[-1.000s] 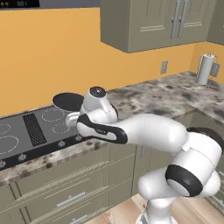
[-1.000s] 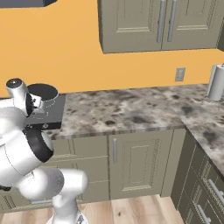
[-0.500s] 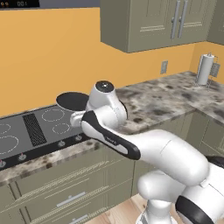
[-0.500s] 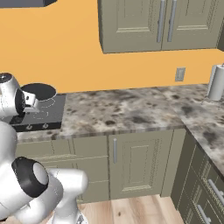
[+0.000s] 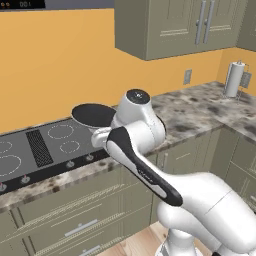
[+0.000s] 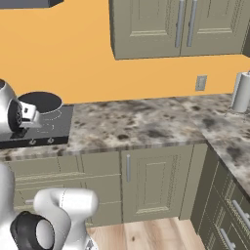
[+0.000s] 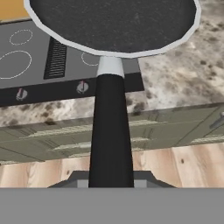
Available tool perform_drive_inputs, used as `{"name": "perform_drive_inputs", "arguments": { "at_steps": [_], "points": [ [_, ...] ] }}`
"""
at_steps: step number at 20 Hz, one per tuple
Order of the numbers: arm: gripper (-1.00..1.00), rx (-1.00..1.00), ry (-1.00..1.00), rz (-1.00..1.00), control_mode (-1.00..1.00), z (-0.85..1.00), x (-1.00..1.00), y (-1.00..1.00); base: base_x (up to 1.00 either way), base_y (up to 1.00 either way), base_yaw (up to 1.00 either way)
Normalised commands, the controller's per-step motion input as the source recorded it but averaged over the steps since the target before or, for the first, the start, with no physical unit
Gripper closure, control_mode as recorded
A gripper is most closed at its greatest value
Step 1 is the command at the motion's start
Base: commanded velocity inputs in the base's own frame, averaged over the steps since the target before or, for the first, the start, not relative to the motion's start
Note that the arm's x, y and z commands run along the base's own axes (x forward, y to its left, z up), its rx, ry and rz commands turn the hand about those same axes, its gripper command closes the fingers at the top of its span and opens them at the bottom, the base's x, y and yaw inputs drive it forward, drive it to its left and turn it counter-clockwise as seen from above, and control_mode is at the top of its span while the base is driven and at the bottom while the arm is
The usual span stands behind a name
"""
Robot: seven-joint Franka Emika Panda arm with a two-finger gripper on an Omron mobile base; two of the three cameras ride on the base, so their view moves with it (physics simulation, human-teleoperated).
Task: Move the pot and pan from the stove into the sink.
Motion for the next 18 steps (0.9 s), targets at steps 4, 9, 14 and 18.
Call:
{"name": "perform_drive_inputs", "arguments": {
  "at_steps": [4, 9, 14, 18],
  "points": [
    [1.00, -0.02, 0.02, 0.00, -1.00, 0.33, -0.55, -0.33, 0.00, 0.00, 0.00],
    [1.00, -0.02, 0.00, 0.00, -1.00, 0.19, -0.58, -0.39, 0.00, 0.00, 0.00],
    [1.00, -0.01, 0.00, 0.00, -1.00, 0.13, -0.62, -0.42, 0.00, 0.00, 0.00],
    [1.00, -0.01, 0.00, 0.00, -1.00, 0.07, -0.63, -0.46, 0.00, 0.00, 0.00]
  ]
}}
